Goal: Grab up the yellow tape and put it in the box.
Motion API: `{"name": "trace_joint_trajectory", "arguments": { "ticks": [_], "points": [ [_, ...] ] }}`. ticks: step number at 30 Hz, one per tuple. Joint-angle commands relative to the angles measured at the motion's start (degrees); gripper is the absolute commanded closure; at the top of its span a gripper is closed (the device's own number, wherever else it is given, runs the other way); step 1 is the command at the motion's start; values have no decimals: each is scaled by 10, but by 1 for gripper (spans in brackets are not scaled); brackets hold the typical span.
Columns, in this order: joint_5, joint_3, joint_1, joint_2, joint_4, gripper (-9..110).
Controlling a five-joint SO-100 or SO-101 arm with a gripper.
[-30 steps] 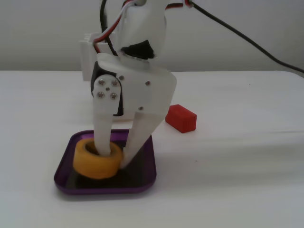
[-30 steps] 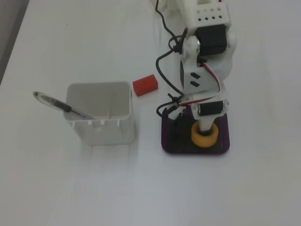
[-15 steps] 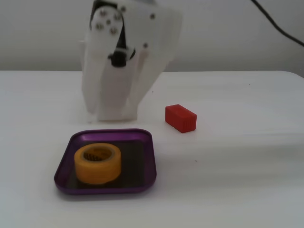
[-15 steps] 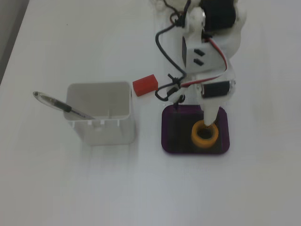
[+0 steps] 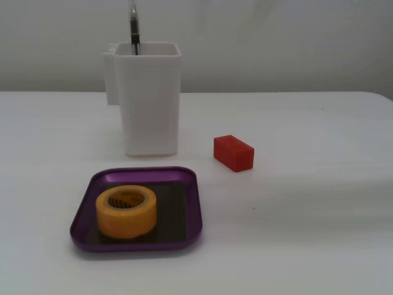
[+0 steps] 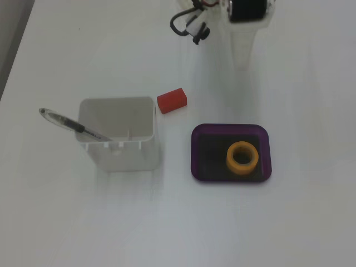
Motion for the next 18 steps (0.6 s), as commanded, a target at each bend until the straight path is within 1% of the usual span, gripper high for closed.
{"name": "trace_joint_trajectory", "arguments": {
  "ticks": [1,11,14,18],
  "points": [
    [3,142,-3,134,-35,89],
    [8,667,-2,463,-265,89],
    [9,774,-1,545,-298,89],
    [10,867,-1,647,-310,89]
  ]
}}
